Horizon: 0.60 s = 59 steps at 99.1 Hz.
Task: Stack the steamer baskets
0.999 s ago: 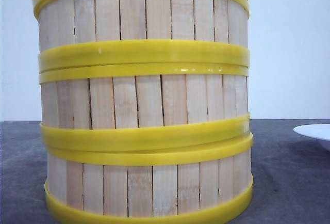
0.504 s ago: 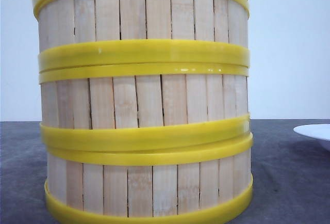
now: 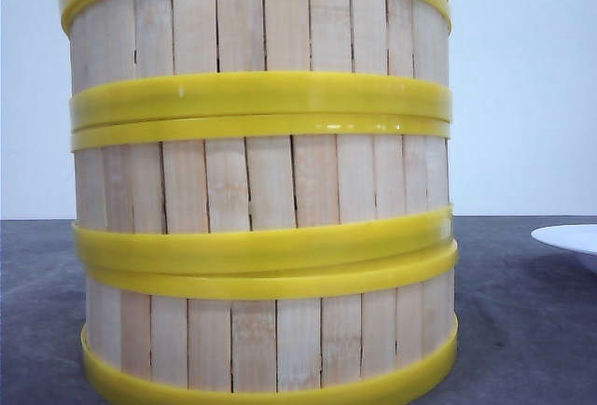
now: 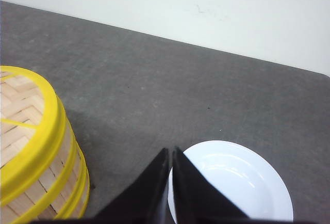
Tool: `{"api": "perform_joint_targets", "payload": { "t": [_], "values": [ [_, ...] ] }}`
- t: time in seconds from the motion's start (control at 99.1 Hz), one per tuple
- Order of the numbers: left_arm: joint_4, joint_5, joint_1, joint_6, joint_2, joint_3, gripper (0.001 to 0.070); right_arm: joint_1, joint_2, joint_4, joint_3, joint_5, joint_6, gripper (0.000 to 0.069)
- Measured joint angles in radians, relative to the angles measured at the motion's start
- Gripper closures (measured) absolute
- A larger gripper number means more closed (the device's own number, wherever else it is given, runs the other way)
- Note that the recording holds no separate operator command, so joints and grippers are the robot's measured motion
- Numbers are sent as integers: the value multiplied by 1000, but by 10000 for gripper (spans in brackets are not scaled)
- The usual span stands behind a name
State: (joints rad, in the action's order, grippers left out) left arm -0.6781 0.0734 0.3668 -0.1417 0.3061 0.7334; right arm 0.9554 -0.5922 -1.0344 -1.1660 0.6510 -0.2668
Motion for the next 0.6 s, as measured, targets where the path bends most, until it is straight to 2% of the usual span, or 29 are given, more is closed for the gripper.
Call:
{"api": "perform_joint_targets", "payload": {
  "t": [0.202, 0.313, 0.464, 0.595],
  "values": [
    [114, 3, -158, 8, -7, -143, 685, 0, 0, 0, 0, 0, 0, 684],
    [218, 3, -232, 12, -35, -251, 685, 0, 0, 0, 0, 0, 0, 684],
    [347, 3, -305, 23, -106, -402, 685, 0, 0, 0, 0, 0, 0, 684],
    [403, 3, -338, 46, -177, -515, 685, 0, 0, 0, 0, 0, 0, 684]
  ]
}}
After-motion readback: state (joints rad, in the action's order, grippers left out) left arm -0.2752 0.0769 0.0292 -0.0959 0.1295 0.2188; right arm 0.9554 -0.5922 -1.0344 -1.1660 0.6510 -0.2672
